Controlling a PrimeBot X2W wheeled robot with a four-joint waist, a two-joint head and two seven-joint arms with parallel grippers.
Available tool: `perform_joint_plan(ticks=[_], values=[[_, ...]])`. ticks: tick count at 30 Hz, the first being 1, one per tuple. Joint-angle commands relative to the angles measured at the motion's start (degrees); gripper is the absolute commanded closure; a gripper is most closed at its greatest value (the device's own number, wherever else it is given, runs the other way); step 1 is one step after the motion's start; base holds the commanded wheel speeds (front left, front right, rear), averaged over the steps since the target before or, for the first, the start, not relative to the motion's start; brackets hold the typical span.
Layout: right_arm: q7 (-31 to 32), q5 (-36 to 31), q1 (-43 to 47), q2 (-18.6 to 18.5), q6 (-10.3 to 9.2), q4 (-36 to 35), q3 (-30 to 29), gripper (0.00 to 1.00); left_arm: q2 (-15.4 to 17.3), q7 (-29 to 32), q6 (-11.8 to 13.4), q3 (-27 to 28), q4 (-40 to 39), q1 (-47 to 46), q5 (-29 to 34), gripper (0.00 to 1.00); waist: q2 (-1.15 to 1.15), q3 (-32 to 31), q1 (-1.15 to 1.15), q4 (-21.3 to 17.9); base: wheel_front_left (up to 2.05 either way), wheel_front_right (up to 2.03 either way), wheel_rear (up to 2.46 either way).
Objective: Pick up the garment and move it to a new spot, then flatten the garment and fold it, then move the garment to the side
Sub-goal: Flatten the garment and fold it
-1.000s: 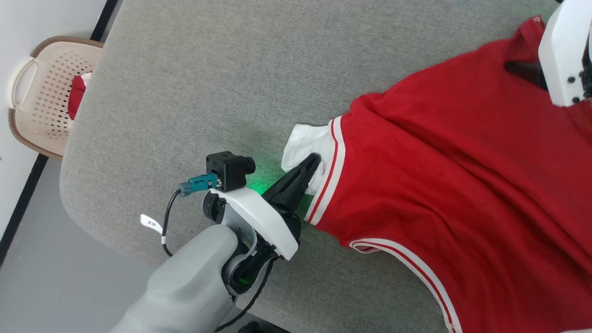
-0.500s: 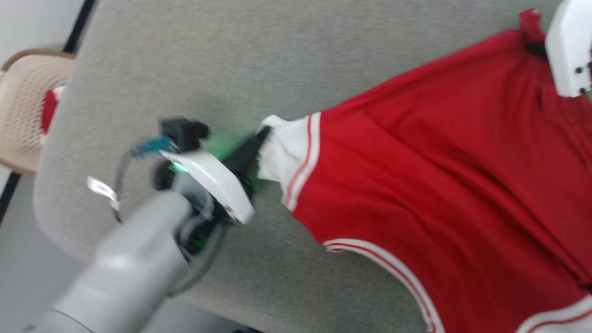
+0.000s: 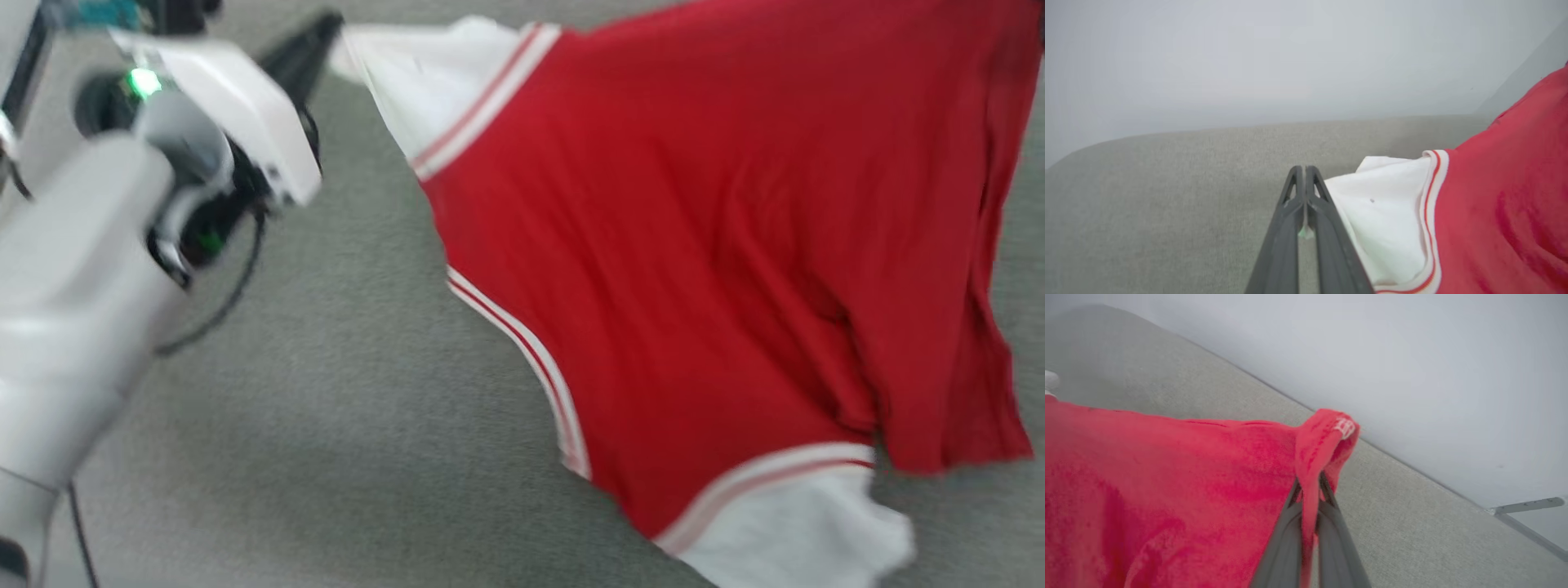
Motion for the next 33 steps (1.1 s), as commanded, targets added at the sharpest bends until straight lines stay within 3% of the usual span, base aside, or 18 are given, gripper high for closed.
perform_joint_plan(ticks=[1, 9, 19, 27, 33], values=[[-0.62, 0.03, -0.62, -0.02, -0.03, -0.11, -0.57, 1.0, 0.49, 0.92, 0.37, 0.41, -0.38, -2.02, 0.79, 1.0, 0.0, -1.51, 0.0, -1.83, 0.0, 0.0, 0.0], [-3.19, -1.88, -2.98, 1.72, -0.04, -0.05, -4.41, 1.0, 2.27, 8.42, 0.88, 0.33, 0.43, -12.3, 2.04, 1.0, 0.0, -3.76, 0.0, -5.29, 0.0, 0.0, 0.0], [-5.28, -6.22, -6.83, 5.61, -0.03, 3.27, -7.51, 1.0, -0.02, 12.46, 0.53, 0.71, 6.02, -22.41, 3.06, 1.0, 0.0, -4.54, 0.0, -7.92, 0.0, 0.0, 0.0], [-10.66, -12.76, -13.44, 10.89, -0.04, 11.34, -7.92, 1.0, -3.51, 7.3, 1.43, 1.1, 12.96, -30.72, 6.65, 1.0, 0.0, -1.06, 0.0, -9.5, 0.0, 0.0, 0.0], [-28.48, -22.52, -21.01, 15.17, -0.04, 20.71, -11.36, 1.0, -5.0, -6.01, 4.56, 1.11, 18.88, -40.23, 13.98, 1.0, 0.0, 2.58, 0.0, -9.95, 0.0, 0.0, 0.0]])
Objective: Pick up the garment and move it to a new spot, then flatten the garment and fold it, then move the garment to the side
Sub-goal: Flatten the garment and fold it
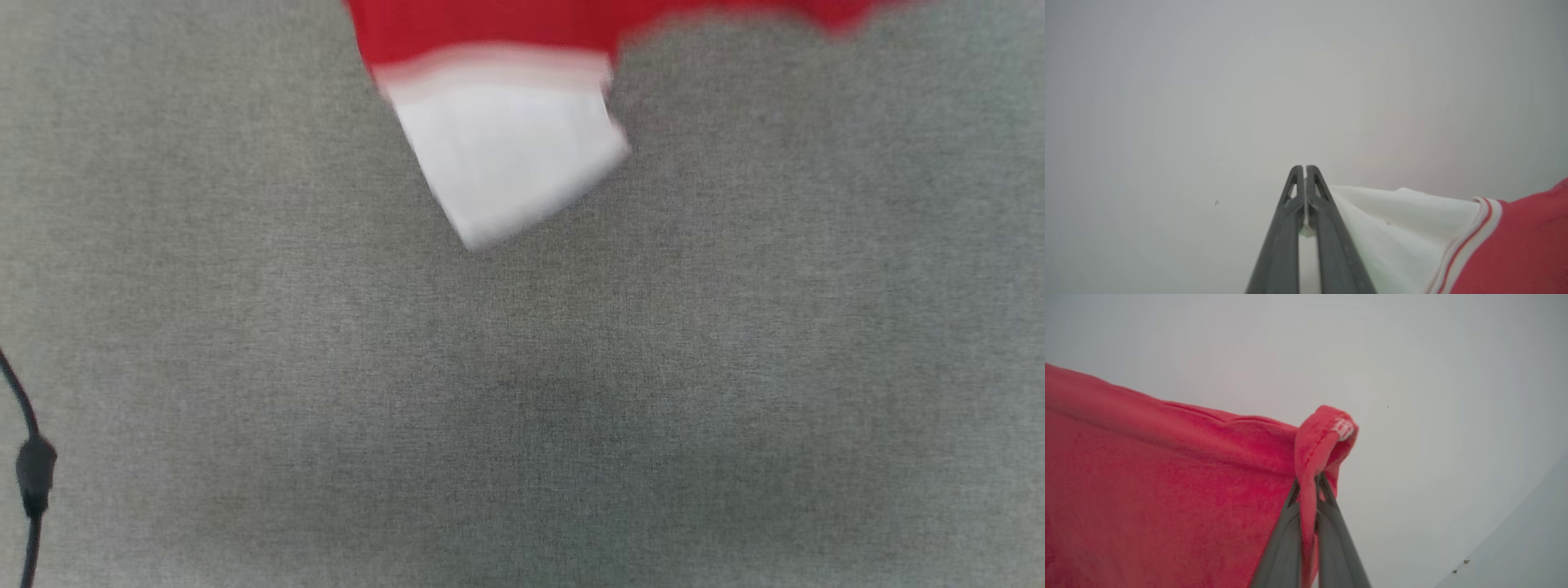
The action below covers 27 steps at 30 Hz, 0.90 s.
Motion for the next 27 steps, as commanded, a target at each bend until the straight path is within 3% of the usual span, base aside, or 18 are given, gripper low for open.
perform_joint_plan(ticks=[1, 5, 8, 11, 15, 20, 24, 27], values=[[-4.63, -2.68, -1.74, 0.72, -0.04, 2.29, -1.15, 1.0, -0.3, -4.1, 1.3, 0.69, 1.18, -2.58, 1.39, 1.0, 0.0, 1.41, 0.0, -0.16, 0.0, 0.0, 0.0], [-18.14, -10.4, -5.89, 2.89, -0.04, 8.31, -5.02, 1.0, -0.86, -12.14, 3.34, 1.75, 2.46, -7.72, 5.92, 1.0, 0.0, 2.43, 0.0, 0.37, 0.0, 0.0, 0.0], [-21.67, -14.73, -7.81, 4.15, -0.04, 11.37, -6.22, 1.0, -0.32, -12.77, 4.19, 5.38, -3.45, -9.41, 10.01, 1.0, 0.0, 3.11, 0.0, 0.91, 0.0, 0.0, 0.0], [-22.26, -16.21, -6.23, 5.73, -0.04, 14.43, -6.24, 1.0, 0.17, -12.66, 2.07, 7.9, -7.53, -2.9, 12.68, 1.0, 0.0, 2.68, 0.0, 1.44, 0.0, 0.0, 0.0], [-20.34, -14.34, -2.26, 8.07, -0.04, 17.25, -4.33, 1.0, -0.23, -12.71, -1.77, 8.3, -7.0, 2.47, 12.66, 1.0, 0.0, 1.44, 0.0, 2.23, 0.0, 0.0, 0.0], [-16.75, -8.6, 4.27, 8.35, -0.04, 17.04, -2.11, 1.0, -0.81, -11.89, -5.12, 7.04, -1.91, 9.77, 10.25, 1.0, 0.0, -0.02, 0.0, 3.11, 0.0, 0.0, 0.0], [-12.16, -3.79, 10.34, 7.07, -0.04, 14.7, 1.01, 1.0, -1.97, -7.54, -6.97, 5.94, 1.13, 14.91, 7.39, 1.0, 0.0, -1.36, 0.0, 3.75, 0.0, 0.0, 0.0], [-6.0, 2.45, 17.12, 5.3, -0.04, 10.74, 3.53, 1.0, -2.99, -0.75, -8.18, 4.81, 2.97, 20.41, 3.83, 1.0, 0.0, -2.68, 0.0, 4.34, 0.0, 0.0, 0.0]])
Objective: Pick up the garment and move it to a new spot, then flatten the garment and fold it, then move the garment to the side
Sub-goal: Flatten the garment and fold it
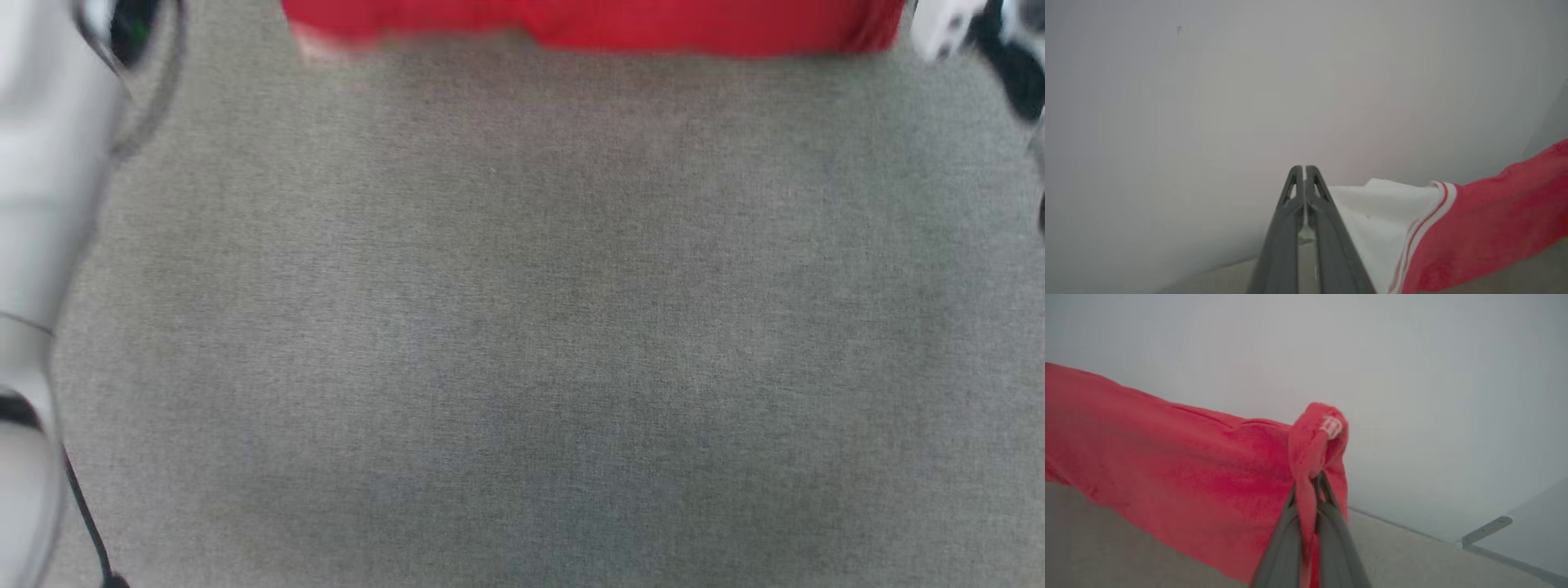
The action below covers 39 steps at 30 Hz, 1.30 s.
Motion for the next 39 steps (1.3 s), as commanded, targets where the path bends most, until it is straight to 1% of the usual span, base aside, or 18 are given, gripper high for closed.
perform_joint_plan(ticks=[1, 4, 6, 9, 11, 14, 15, 16, 19, 22, 25, 28, 33, 39], values=[[2.23, 2.6, 2.78, -1.04, -0.04, -2.04, 0.6, 1.0, -0.06, 2.89, -0.4, -0.64, 0.38, 2.61, -1.24, 1.0, 0.0, -0.76, 0.0, 0.4, 0.0, 0.0, 0.0], [6.67, 6.42, 7.44, -2.99, -0.03, -6.35, 2.37, 1.0, -0.69, 8.77, -0.86, -1.75, -0.07, 6.89, -4.01, 1.0, 0.0, -1.7, 0.0, 0.74, 0.0, 0.0, 0.0], [8.88, 8.94, 10.35, -4.44, -0.04, -9.31, 2.47, 1.0, -0.6, 12.64, -1.01, -2.57, -1.19, 9.85, -5.84, 1.0, 0.0, -2.23, 0.0, 0.84, 0.0, 0.0, 0.0], [12.88, 12.06, 15.24, -6.38, -0.03, -13.53, 2.92, 1.0, -0.13, 17.41, -1.19, -3.37, -3.96, 14.63, -8.38, 1.0, 0.0, -3.03, 0.0, 1.05, 0.0, 0.0, 0.0], [15.2, 13.4, 18.14, -7.94, -0.03, -16.8, 2.89, 1.0, 0.79, 20.18, -1.25, -3.94, -6.5, 18.03, -9.87, 1.0, 0.0, -3.42, 0.0, 1.0, 0.0, 0.0, 0.0], [17.52, 14.75, 22.6, -9.52, -0.03, -21.06, 1.59, 1.0, 2.35, 22.9, 0.17, -4.1, -10.98, 23.19, -11.65, 1.0, 0.0, -3.85, 0.0, 0.66, 0.0, 0.0, 0.0], [18.44, 14.94, 24.29, -9.93, -0.03, -22.47, 1.43, 1.0, 3.03, 23.52, 1.05, -4.08, -12.73, 25.08, -12.25, 1.0, 0.0, -4.0, 0.0, 0.53, 0.0, 0.0, 0.0], [20.08, 15.63, 27.14, -10.94, -0.03, -25.21, 0.3, 1.0, 4.49, 24.64, 2.5, -4.31, -17.04, 28.81, -13.26, 1.0, 0.0, -4.13, 0.0, 0.34, 0.0, 0.0, 0.0], [23.03, 15.97, 32.05, -12.35, -0.03, -29.75, -1.15, 1.0, 7.4, 25.67, 5.77, -4.14, -24.02, 34.65, -14.48, 1.0, 0.0, -4.3, 0.0, 0.05, 0.0, 0.0, 0.0], [25.96, 16.49, 37.39, -14.1, -0.03, -34.7, -3.16, 1.0, 10.19, 26.6, 9.81, -3.8, -31.7, 40.67, -16.11, 1.0, 0.0, -4.45, 0.0, -0.06, 0.0, 0.0, 0.0], [28.18, 16.97, 42.9, -15.57, -0.04, -39.49, -5.91, 1.0, 13.24, 26.61, 13.44, -3.33, -38.98, 46.24, -17.5, 1.0, 0.0, -4.51, 0.0, -0.15, 0.0, 0.0, 0.0], [30.5, 17.85, 48.73, -16.27, -0.03, -44.46, -8.91, 1.0, 15.65, 26.16, 17.21, -2.54, -45.37, 51.36, -18.75, 1.0, 0.0, -4.41, 0.0, -0.17, 0.0, 0.0, 0.0], [34.73, 18.27, 58.17, -17.01, -0.04, -51.05, -13.46, 1.0, 18.46, 25.84, 22.62, -1.93, -54.05, 58.18, -20.86, 1.0, 0.0, -4.0, 0.0, -0.25, 0.0, 0.0, 0.0], [40.42, 19.38, 67.31, -18.25, -0.04, -58.22, -16.42, 1.0, 20.9, 25.89, 27.44, -1.62, -60.7, 65.09, -23.15, 1.0, 0.0, -3.7, 0.0, -0.42, 0.0, 0.0, 0.0]])
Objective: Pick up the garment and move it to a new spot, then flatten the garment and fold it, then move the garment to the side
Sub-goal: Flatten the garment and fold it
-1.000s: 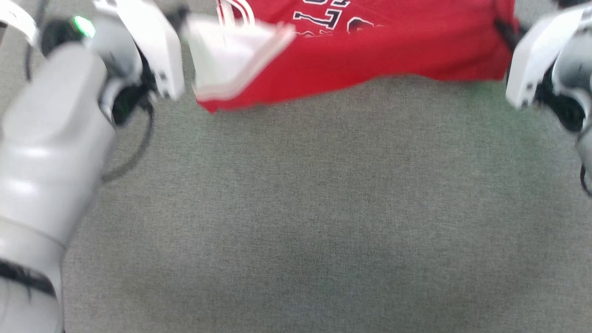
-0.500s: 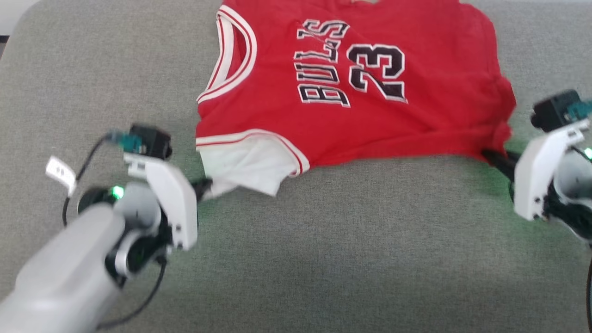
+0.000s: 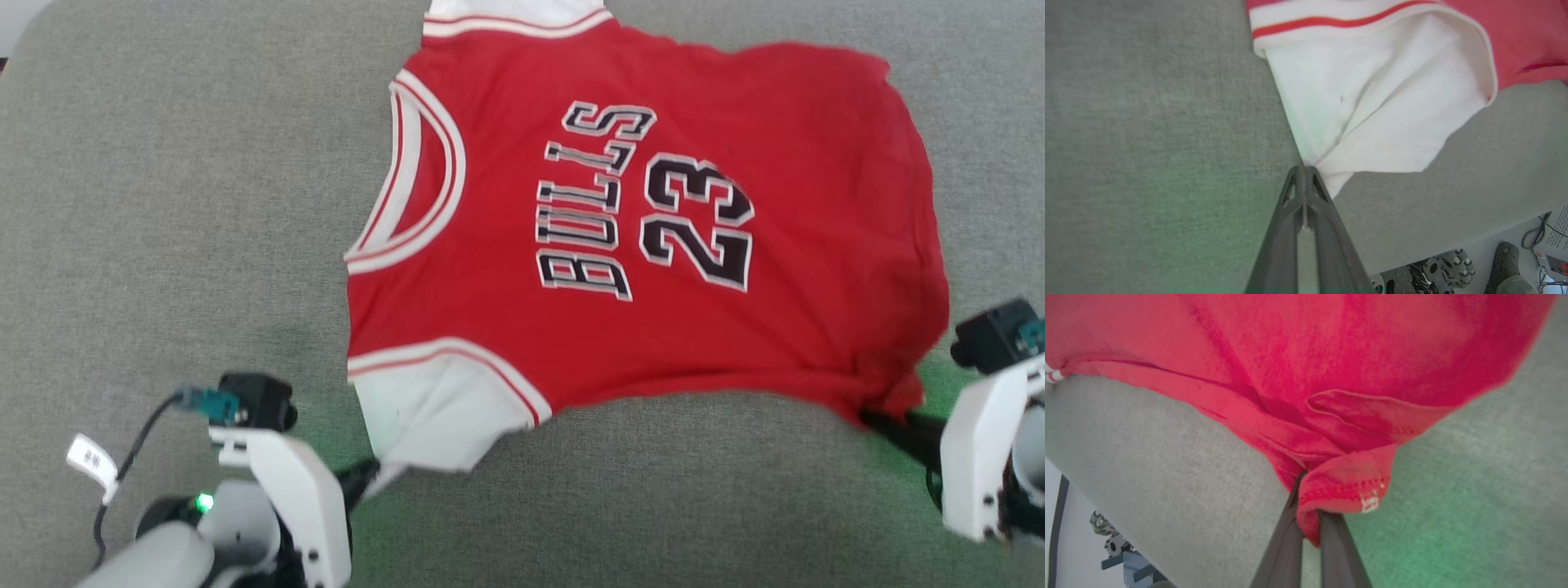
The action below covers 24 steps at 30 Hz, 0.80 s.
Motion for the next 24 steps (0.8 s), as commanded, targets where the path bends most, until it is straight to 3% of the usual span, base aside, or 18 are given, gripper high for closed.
perform_joint_plan(ticks=[1, 10, 16, 24], values=[[1.65, 0.25, 3.13, -0.13, -0.04, 0.02, 0.45, 1.0, 0.41, -0.26, 0.82, 0.25, -0.74, 1.54, -0.62, 1.0, 0.0, -0.03, 0.0, -0.05, 0.0, 0.0, 0.0], [7.32, 3.46, 11.53, -1.47, -0.04, -6.5, -2.23, 1.0, 3.11, 1.14, 5.25, -0.84, -6.5, 8.79, -3.2, 1.0, 0.0, -0.62, 0.0, -0.56, 0.0, 0.0, 0.0], [6.29, 3.4, 13.37, 0.21, -0.04, -8.35, -5.58, 1.0, 5.31, -0.42, 5.78, 1.07, -9.74, 7.55, -1.68, 1.0, 0.0, -1.29, 0.0, -0.93, 0.0, 0.0, 0.0], [3.33, 0.8, 10.94, 3.8, -0.03, -12.23, -10.14, 1.0, 11.5, 1.47, 5.02, 4.78, -14.0, -1.04, 3.2, 1.0, 0.0, -1.48, 0.0, -2.73, 0.0, 0.0, 0.0]])
